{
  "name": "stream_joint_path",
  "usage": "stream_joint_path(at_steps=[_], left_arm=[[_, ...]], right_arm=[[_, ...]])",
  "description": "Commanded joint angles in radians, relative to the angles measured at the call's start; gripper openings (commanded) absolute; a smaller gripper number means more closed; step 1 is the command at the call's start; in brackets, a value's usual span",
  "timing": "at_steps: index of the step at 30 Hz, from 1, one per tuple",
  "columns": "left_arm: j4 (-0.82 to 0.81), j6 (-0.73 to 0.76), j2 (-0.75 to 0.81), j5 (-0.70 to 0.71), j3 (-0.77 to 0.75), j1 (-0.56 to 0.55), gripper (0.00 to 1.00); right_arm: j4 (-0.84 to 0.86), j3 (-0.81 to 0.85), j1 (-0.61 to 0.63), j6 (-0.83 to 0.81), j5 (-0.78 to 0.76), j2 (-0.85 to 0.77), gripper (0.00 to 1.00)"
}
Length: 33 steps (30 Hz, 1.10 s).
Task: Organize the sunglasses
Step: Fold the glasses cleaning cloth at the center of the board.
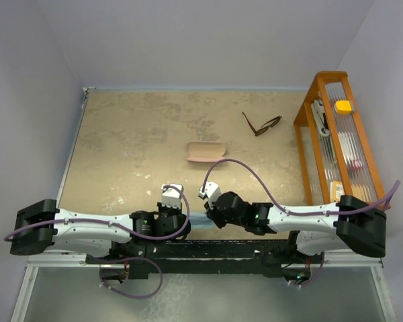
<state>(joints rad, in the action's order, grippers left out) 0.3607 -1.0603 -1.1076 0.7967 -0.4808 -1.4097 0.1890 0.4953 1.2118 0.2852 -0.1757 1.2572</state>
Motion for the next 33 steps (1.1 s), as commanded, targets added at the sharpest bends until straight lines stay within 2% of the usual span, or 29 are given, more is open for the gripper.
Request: stream_joint_path(at_steps=[1, 14, 33], left_arm=[[0.011, -0.018, 0.025, 0.003, 0.011, -0.008, 0.00], [-0.036, -0.008, -0.013, -0.002, 0.010, -0.011, 0.00], [-0.063, 0.005, -0.030, -0.046, 0.023, -0.012, 0.00]], right_arm=[[0.035, -0.009, 0.008, 0.015, 0.028, -0.026, 0.00], [0.041, 0.010, 0.011, 0.017, -0.008, -0.009, 0.00], [0.063, -0.009, 0.010, 0.017, 0.036, 0.025, 0.00]])
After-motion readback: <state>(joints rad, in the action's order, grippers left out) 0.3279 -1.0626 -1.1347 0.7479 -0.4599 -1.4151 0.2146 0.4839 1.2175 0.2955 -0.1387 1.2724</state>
